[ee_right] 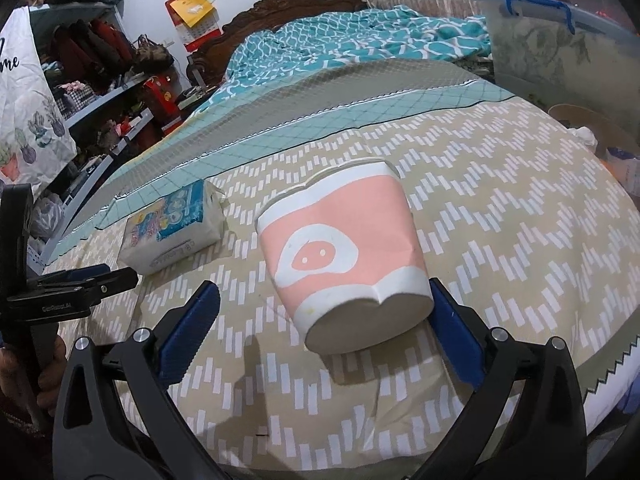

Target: Collect trash

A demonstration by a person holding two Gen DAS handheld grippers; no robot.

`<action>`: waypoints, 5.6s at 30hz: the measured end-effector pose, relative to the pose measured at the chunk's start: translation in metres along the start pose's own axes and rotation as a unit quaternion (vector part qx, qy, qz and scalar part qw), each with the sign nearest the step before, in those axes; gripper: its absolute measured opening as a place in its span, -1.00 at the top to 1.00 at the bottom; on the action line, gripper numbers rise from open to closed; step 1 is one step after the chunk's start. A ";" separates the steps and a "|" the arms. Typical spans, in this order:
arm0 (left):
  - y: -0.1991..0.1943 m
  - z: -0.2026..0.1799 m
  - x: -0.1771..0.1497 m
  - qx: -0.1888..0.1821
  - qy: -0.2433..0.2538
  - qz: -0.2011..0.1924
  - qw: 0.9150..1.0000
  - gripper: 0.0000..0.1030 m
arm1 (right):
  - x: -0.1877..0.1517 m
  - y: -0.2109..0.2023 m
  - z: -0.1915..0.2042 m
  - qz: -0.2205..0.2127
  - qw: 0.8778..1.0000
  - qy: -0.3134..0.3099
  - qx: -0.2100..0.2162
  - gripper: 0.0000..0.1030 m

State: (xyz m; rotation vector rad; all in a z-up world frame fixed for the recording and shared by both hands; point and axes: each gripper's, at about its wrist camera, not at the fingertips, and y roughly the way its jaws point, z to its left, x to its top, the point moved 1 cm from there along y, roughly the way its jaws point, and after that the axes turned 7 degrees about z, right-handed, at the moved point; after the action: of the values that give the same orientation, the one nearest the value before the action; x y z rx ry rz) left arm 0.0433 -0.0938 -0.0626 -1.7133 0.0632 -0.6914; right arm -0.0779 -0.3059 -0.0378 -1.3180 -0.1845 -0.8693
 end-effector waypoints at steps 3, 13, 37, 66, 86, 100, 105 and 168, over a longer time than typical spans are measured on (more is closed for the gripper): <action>-0.003 0.004 -0.005 0.001 -0.005 -0.001 1.000 -0.77 | -0.004 -0.002 0.000 -0.001 1.000 0.006 -0.001 -0.93; -0.011 0.013 -0.025 0.009 -0.022 -0.016 1.000 -0.83 | -0.020 -0.009 0.001 -0.035 0.998 0.043 -0.008 -0.94; -0.015 0.006 -0.038 0.041 -0.027 -0.012 0.999 -0.84 | -0.033 -0.018 0.003 -0.054 0.997 0.054 -0.013 -0.94; -0.014 0.004 -0.037 0.044 -0.017 -0.009 0.999 -0.84 | -0.027 -0.012 0.014 -0.055 0.996 0.055 -0.031 -0.94; -0.014 0.005 -0.040 0.048 -0.012 -0.008 0.999 -0.84 | -0.025 -0.004 0.021 -0.061 0.996 0.044 -0.047 -0.94; -0.015 0.005 -0.046 0.051 0.000 -0.007 0.999 -0.84 | -0.032 -0.002 0.031 -0.067 0.994 0.045 -0.068 -0.94; -0.015 0.003 -0.050 0.060 0.001 -0.012 0.998 -0.84 | -0.031 -0.003 0.031 -0.071 0.993 0.056 -0.072 -0.94; -0.018 0.034 -0.044 0.098 -0.068 -0.022 0.993 -0.85 | -0.046 0.002 0.050 -0.086 0.991 -0.020 -0.098 -0.95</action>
State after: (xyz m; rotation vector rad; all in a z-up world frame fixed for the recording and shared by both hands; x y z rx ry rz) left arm 0.0176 -0.0415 -0.0670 -1.5724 -0.1335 -0.5926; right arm -0.0900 -0.2404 -0.0515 -1.5186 -0.2524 -1.0285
